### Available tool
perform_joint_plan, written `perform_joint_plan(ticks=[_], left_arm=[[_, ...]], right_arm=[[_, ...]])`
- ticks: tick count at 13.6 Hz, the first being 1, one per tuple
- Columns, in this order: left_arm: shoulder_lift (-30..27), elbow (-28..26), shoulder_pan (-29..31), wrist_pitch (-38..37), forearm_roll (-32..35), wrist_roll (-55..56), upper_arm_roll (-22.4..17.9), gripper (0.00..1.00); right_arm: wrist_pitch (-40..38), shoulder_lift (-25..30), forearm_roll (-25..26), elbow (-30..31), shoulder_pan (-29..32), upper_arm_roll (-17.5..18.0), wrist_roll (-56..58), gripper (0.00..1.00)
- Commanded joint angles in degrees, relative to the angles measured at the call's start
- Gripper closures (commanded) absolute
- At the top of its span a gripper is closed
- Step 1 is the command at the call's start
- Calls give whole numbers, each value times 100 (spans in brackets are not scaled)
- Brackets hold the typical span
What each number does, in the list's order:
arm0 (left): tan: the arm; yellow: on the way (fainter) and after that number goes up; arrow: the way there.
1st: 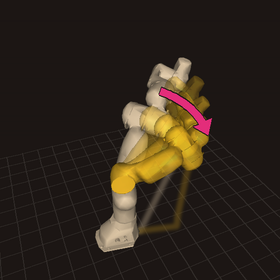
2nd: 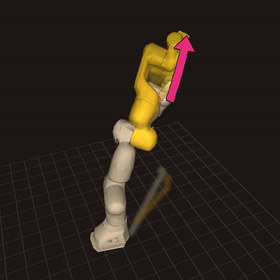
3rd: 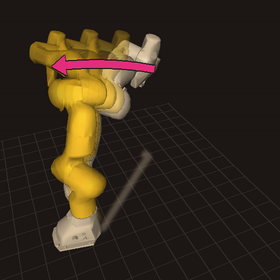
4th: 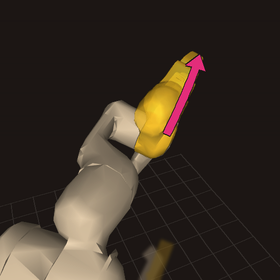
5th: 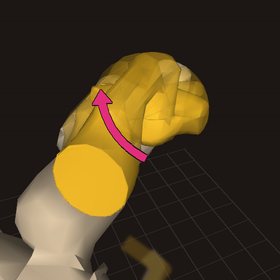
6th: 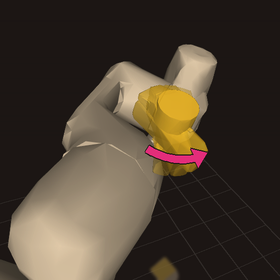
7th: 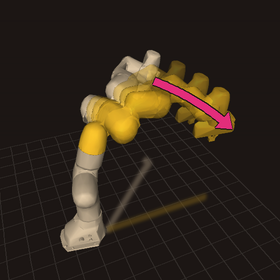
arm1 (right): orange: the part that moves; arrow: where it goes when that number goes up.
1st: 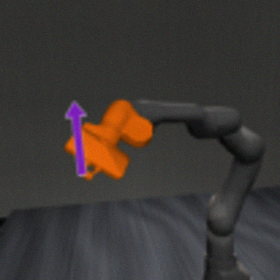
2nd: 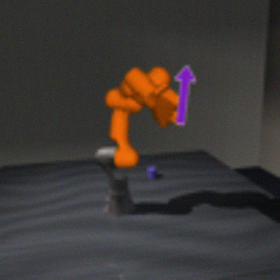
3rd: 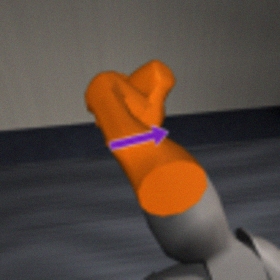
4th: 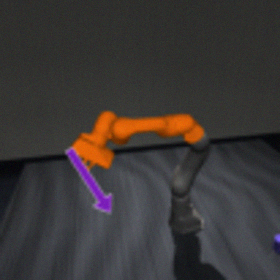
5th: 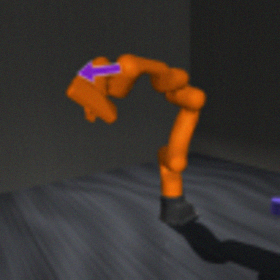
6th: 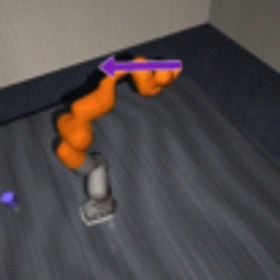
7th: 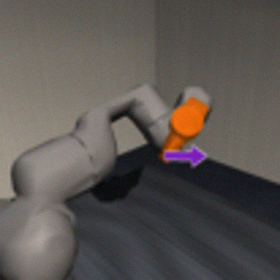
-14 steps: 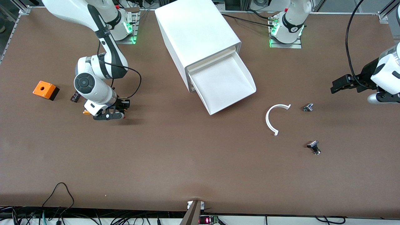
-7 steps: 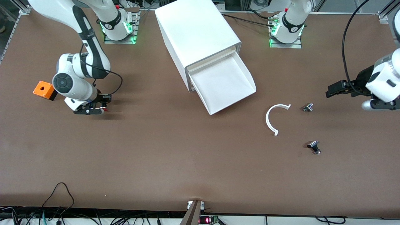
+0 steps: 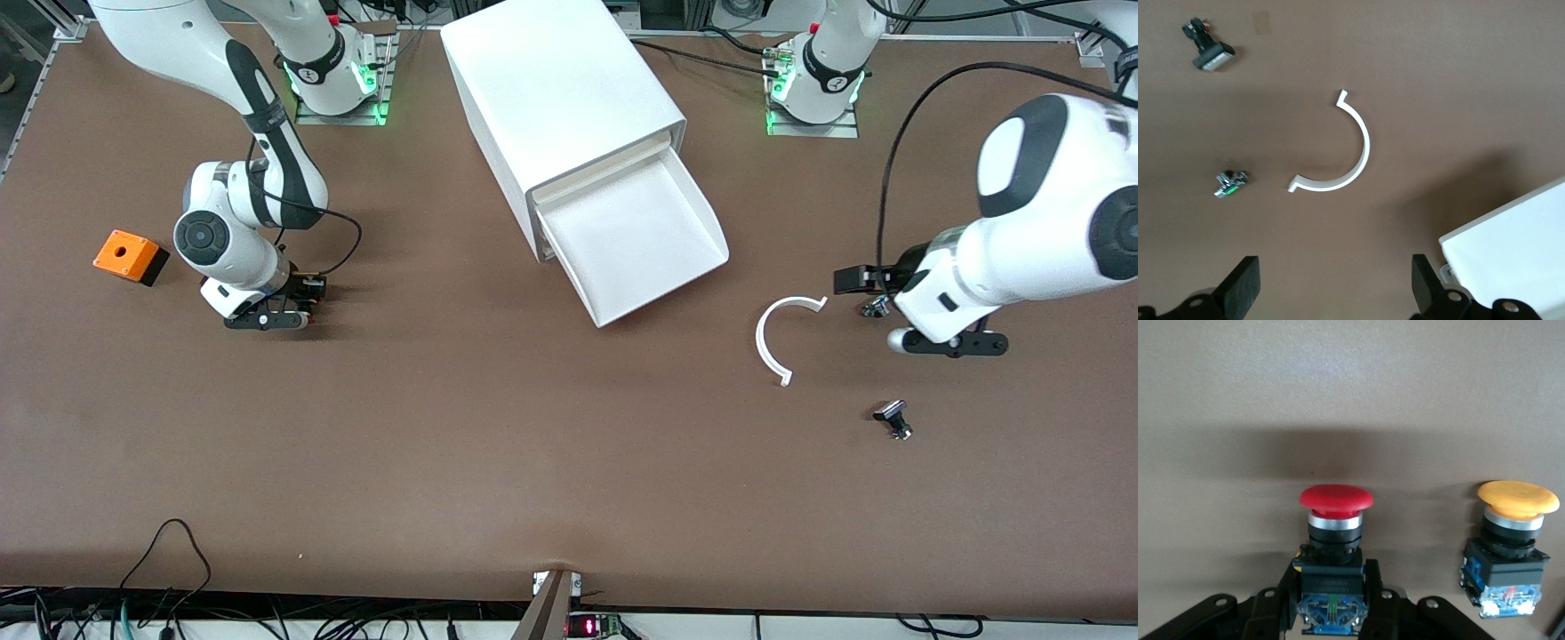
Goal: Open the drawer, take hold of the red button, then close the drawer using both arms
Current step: 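Set the red button beside the yellow button while the left gripper reaches the drawer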
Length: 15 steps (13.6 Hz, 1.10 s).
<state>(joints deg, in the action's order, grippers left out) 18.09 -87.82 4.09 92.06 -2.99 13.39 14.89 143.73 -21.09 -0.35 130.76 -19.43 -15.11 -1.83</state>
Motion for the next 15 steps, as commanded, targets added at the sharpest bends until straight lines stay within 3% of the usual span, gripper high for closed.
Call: perform_joint_plan(ticks=[1, 2, 3, 6, 12, 15], left_arm=[[45, -452, -268, 625, -35, 882, -21, 0], [45, -742, -321, 1029, -44, 1155, -4, 0], [54, -989, -417, 1372, -131, 1366, -4, 0], [168, -1377, -575, 2094, -386, 2349, 285, 0], [318, -2080, -1252, 3325, -386, 3511, 348, 0], [309, -2204, -1542, 3388, -387, 3987, 348, 0]], right_arm=[[287, -62, 8, 54, -8, 114, -46, 70], [279, -36, 8, 28, -8, 114, -37, 47], [244, 8, 8, 2, -8, 114, -63, 0], [43, 306, 8, -234, -17, 140, -11, 0], [-1898, 413, -18, -1832, -17, 263, -37, 0], [-2856, 352, -18, -2790, 53, 263, -19, 0]])
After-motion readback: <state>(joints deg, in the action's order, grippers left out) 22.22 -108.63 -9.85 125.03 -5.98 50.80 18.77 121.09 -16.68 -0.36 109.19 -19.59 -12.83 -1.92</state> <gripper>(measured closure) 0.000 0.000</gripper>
